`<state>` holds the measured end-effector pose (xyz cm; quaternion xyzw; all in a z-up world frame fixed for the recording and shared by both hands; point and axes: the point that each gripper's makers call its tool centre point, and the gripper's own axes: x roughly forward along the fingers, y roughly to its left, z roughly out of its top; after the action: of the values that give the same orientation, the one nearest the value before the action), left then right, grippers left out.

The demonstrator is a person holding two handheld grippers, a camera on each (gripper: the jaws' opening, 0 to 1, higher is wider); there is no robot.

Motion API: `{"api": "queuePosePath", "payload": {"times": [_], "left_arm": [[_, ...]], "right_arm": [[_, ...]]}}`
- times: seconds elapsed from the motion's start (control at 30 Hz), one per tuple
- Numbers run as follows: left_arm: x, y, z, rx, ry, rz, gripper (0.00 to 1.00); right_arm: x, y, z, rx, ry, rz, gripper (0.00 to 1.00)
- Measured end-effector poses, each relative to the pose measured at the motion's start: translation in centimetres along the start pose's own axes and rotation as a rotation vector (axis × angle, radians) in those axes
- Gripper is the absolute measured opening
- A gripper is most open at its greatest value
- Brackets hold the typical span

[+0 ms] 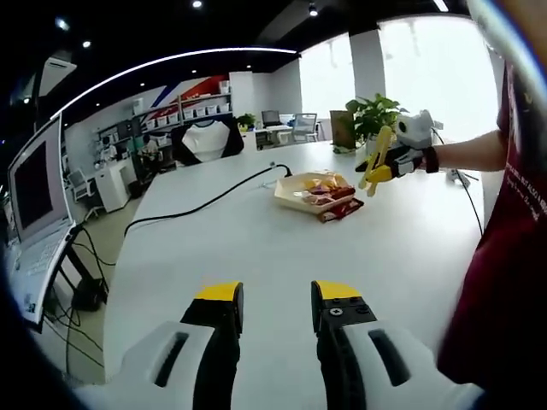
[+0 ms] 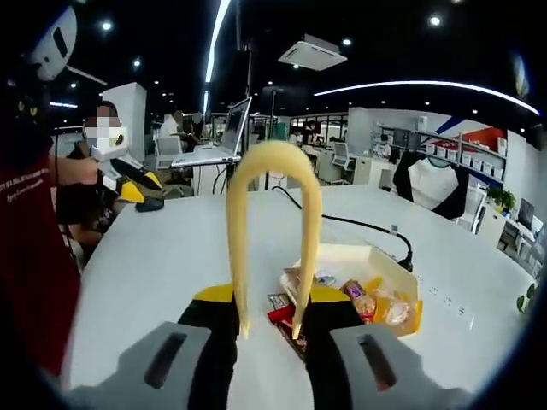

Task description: Place the target food into the container with the food tongs after gripping and lifting it, then release it inside without dropping or visibly crushing the food.

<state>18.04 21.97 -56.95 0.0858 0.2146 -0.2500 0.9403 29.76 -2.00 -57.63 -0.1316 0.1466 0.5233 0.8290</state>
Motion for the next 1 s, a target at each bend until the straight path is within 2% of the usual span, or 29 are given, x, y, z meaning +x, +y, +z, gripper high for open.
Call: {"api": "queuePosePath", "payload": {"times": [0.43, 0.63, 0.77, 0.8, 0.93, 1.0], "left_arm": [[-0.5, 0.6, -1.1, -0.028, 0.023, 0.026, 0.33], [-0.2, 0.6, -1.4, -0.033, 0.034, 0.023, 0.33], [0.0, 0.6, -1.4, -0.034, 0.035, 0.02, 0.33], [0.1, 0.6, -1.4, -0.035, 0.037, 0.019, 0.33], [0.2, 0.6, -1.5, -0.035, 0.04, 0.015, 0.33], [0.3, 0.6, -1.5, -0.038, 0.039, 0.014, 0.33]], "right_arm": [[2.5, -0.8, -3.3, -0.036, 0.102, 0.039, 0.25], [2.8, -1.1, -3.6, -0.042, 0.112, 0.043, 0.25], [3.1, -1.4, -4.4, -0.061, 0.141, 0.033, 0.25], [3.1, -1.5, -4.2, -0.08, 0.131, 0.032, 0.25], [3.2, -1.6, -4.3, -0.067, 0.153, 0.029, 0.23], [3.1, -1.7, -4.3, -0.015, 0.16, 0.027, 0.23]]}}
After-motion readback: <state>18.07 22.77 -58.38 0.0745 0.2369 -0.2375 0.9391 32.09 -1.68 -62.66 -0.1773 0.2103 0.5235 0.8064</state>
